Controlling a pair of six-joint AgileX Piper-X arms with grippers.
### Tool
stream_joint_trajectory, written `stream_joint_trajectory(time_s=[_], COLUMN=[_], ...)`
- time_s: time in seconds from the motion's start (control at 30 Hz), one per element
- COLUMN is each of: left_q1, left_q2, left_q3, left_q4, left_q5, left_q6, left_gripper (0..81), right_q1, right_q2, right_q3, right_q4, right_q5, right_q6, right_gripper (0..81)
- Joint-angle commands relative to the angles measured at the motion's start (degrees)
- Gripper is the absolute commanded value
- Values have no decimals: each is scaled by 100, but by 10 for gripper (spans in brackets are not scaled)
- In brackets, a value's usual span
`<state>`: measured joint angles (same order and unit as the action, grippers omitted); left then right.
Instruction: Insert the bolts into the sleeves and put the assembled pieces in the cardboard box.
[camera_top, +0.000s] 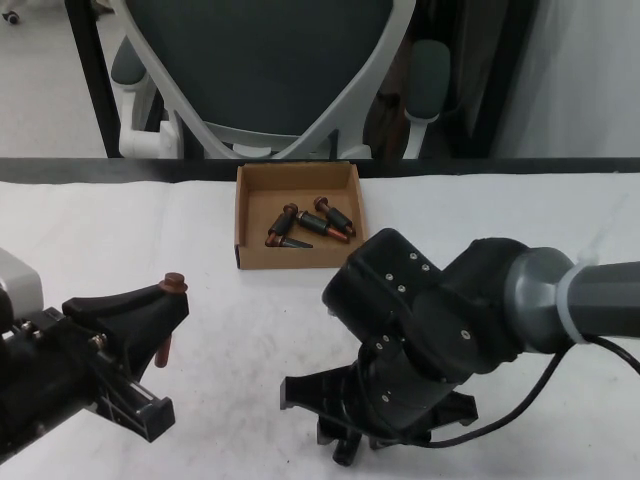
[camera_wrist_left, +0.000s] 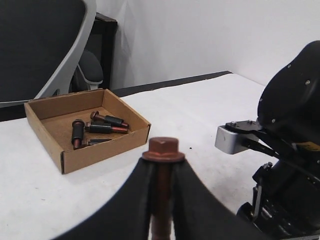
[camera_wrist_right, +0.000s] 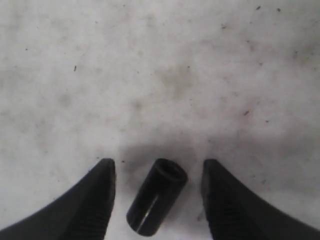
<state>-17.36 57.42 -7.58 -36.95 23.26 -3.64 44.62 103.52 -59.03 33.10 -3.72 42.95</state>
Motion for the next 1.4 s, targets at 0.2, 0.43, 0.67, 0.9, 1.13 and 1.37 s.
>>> stream_joint_trajectory(time_s=[0.2, 0.43, 0.67, 0.9, 1.13, 1.37], left_q1=[18, 18, 18, 18, 18, 4], left_q2=[-72, -72, -72, -72, -72, -72], left_q3=[1, 1, 1, 1, 1, 1], left_q4=[-151, -152, -147, -184, -606, -1068], left_q5=[37, 37, 37, 37, 208, 497], left_q6=[-63, -63, -48, -50, -319, -617], left_gripper=[8, 8, 8, 8, 8, 8], right_q1=[45, 62, 304, 527, 662, 932], right_q2=[366, 366, 127, -1023, -2388, -2661], right_q3=[26, 26, 153, 1235, 2950, 4482], right_q4=[61, 59, -143, -2133, -4571, -8188], right_q5=[117, 93, 1211, 1498, 1499, 893], right_q6=[-131, -1050, -1734, -2126, -2411, -3200], right_gripper=[221, 5, 2, 2, 2, 2])
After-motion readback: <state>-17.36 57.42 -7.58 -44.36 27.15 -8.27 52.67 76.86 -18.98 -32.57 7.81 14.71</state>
